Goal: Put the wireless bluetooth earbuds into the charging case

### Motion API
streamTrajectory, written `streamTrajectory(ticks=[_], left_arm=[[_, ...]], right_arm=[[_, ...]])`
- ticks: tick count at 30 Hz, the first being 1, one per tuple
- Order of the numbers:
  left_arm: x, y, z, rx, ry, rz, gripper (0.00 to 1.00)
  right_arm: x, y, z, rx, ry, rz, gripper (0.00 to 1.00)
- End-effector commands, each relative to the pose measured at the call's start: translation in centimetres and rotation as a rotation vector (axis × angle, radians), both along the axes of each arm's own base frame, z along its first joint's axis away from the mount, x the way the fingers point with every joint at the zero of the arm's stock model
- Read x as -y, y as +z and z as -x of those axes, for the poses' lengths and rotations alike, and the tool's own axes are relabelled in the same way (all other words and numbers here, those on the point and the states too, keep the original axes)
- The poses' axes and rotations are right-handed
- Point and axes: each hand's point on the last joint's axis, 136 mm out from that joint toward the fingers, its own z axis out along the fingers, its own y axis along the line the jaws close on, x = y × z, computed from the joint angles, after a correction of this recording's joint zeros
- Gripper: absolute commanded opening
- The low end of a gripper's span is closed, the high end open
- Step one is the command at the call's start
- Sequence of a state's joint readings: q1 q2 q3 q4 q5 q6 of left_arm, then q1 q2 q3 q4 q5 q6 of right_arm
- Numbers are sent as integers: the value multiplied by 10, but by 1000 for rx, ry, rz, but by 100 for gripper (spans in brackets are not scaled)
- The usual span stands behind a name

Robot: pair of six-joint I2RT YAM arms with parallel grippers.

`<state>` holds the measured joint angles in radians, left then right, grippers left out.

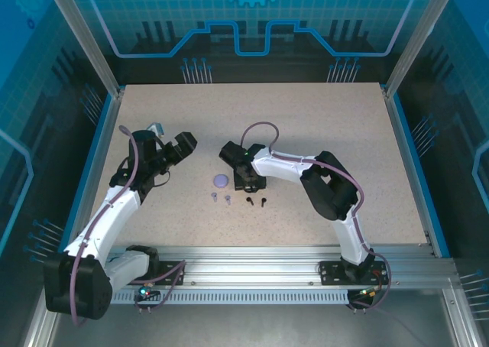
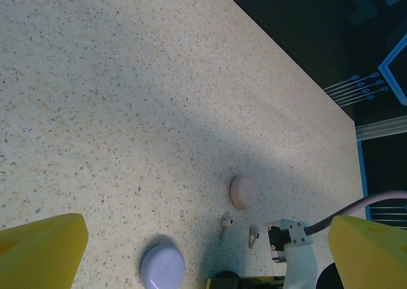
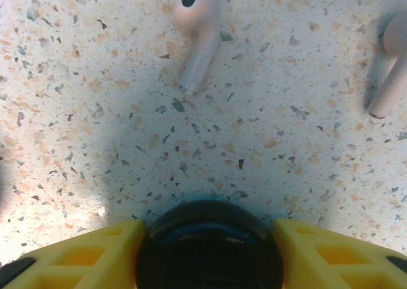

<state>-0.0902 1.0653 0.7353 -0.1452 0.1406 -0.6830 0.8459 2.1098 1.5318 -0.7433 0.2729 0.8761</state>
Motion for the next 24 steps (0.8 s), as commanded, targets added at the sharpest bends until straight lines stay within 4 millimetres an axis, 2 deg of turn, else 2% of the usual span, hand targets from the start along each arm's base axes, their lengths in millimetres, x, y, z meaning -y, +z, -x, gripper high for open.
streamTrajectory(ticks=[1,3,8,16,24], left_arm=[[8,3,1,6,-22,31,99],[11,4,1,10,-32,34,99],[15,3,2,4,-33,63,99],[40,-1,4,0,-101,97,99],[85,9,4,172,-263,134,99]], right_arm=[[0,-11,4,-15,-23,7,48],[-1,-9,4,-7,-24,-1,43],[1,8,-3,36,-37,-33,41],[18,65,-16,150,-93,-142,40],[46,121,-43,244,-267,-300,40]])
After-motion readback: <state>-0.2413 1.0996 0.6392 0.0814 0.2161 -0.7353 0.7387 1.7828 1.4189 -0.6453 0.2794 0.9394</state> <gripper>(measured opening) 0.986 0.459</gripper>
